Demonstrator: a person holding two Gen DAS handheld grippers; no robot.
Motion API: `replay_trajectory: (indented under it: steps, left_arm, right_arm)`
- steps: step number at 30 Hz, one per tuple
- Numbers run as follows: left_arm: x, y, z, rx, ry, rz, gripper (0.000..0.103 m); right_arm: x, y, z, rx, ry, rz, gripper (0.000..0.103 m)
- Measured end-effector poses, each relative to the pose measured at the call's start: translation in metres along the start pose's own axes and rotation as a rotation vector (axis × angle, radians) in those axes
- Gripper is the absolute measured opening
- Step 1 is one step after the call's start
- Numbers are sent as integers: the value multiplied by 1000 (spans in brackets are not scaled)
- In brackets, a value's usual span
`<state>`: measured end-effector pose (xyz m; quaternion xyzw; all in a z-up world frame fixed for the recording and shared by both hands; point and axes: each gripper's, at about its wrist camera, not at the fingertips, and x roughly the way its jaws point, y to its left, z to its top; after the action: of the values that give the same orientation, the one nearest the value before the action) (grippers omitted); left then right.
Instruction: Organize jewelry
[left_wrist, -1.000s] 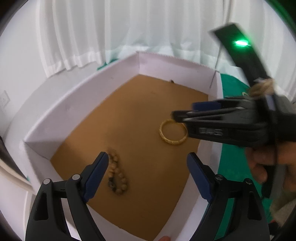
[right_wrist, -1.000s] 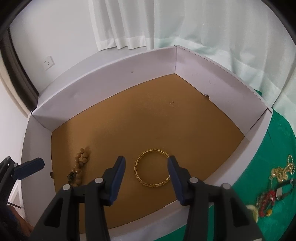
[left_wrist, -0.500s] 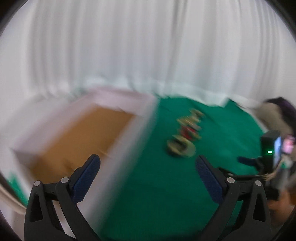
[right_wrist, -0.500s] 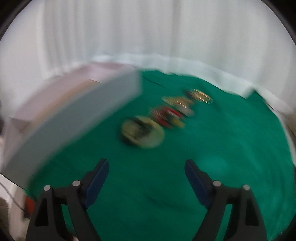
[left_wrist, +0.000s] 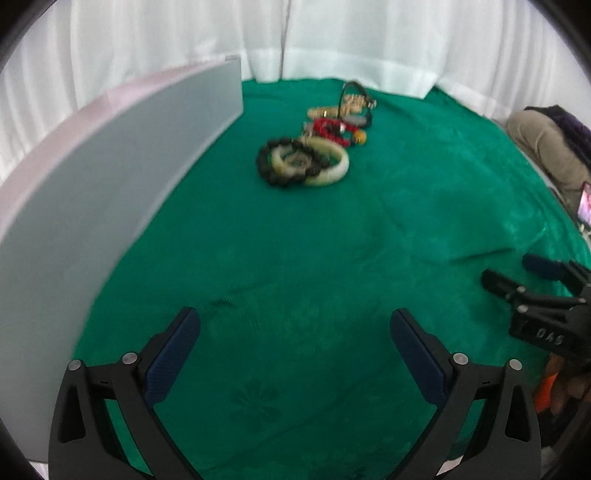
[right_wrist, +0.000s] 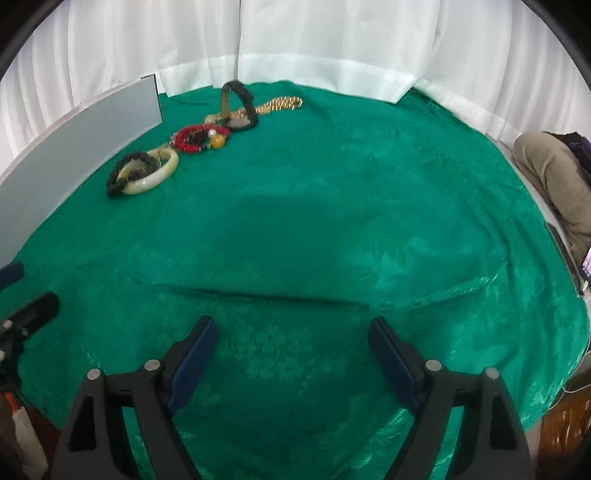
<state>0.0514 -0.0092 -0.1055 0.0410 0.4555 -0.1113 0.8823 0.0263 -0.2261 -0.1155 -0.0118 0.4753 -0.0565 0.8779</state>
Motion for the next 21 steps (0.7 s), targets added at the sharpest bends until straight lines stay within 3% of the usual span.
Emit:
replay_trajectory:
  steps: [12,21]
  left_arm:
    - [8,-6,-11,7,-9,43,103]
    - [9,-6,-10,6,6,39,103]
  right_arm:
    - [5,2,0,19,-33,16,90]
    - [7,2,7,33,17,10,90]
